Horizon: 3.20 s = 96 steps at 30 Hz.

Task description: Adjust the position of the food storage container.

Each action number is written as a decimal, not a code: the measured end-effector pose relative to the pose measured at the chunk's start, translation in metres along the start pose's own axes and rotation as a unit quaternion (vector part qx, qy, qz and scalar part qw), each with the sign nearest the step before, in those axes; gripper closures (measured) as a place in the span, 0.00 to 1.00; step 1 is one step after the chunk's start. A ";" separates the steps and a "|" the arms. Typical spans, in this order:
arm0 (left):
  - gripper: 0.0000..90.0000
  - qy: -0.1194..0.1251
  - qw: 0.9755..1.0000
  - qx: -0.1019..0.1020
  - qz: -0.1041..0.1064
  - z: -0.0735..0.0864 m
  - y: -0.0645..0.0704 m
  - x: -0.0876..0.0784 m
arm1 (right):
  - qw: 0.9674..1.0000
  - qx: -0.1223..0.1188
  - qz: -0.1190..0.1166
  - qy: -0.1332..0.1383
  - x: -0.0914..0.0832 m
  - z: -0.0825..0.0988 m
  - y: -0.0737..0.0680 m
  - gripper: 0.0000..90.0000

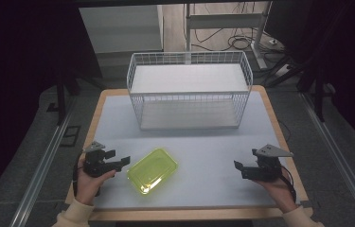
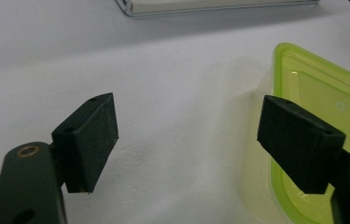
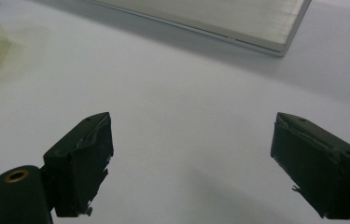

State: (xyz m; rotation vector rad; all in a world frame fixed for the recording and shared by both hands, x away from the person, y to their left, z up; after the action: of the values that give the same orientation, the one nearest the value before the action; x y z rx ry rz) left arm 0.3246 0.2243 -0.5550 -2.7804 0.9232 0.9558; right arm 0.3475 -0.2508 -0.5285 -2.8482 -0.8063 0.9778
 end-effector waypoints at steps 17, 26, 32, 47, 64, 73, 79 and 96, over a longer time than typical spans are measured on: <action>0.27 0.023 1.000 -0.008 0.014 -0.007 0.004 -0.011 | 1.000 -0.015 -0.008 0.000 -0.003 -0.001 -0.005 0.17; 0.41 0.034 0.999 -0.007 0.016 -0.014 0.006 -0.020 | 1.000 -0.020 -0.011 -0.004 -0.001 0.001 -0.005 0.18; 0.78 0.037 0.998 0.015 0.040 -0.021 0.015 -0.027 | 0.999 -0.030 -0.011 -0.007 -0.001 0.003 -0.009 0.18; 0.99 0.034 0.990 0.068 0.119 -0.037 0.063 -0.036 | 1.000 -0.008 -0.023 -0.004 -0.003 0.001 -0.008 0.19; 1.00 -0.028 0.975 0.122 0.183 -0.020 0.126 -0.017 | 1.000 -0.010 -0.022 -0.006 -0.004 0.003 -0.008 0.19; 1.00 -0.063 0.967 0.152 0.193 -0.006 0.148 -0.010 | 1.000 -0.012 -0.021 -0.007 -0.003 0.004 -0.008 0.19; 1.00 -0.085 0.965 0.163 0.187 0.004 0.153 -0.006 | 1.000 -0.012 -0.021 -0.007 -0.004 0.004 -0.009 0.19; 1.00 -0.113 0.966 0.169 0.158 0.018 0.149 -0.004 | 0.999 -0.019 -0.021 -0.017 0.000 0.007 -0.009 0.19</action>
State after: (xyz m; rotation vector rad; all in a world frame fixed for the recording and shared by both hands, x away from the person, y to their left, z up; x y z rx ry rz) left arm 0.2294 0.1087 -0.5477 -2.2317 1.3687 1.0119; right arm 0.3393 -0.2444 -0.5324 -2.8401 -0.8941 1.0189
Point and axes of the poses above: each handheld gripper's, and its own axes: x roughly forward along the jaws, z roughly out of its underside, y roughly to its right, the point moved 6 cm from there along x, roughly forward along the jaws, and after that the axes turned 13 degrees about x, right-handed, at the moved point
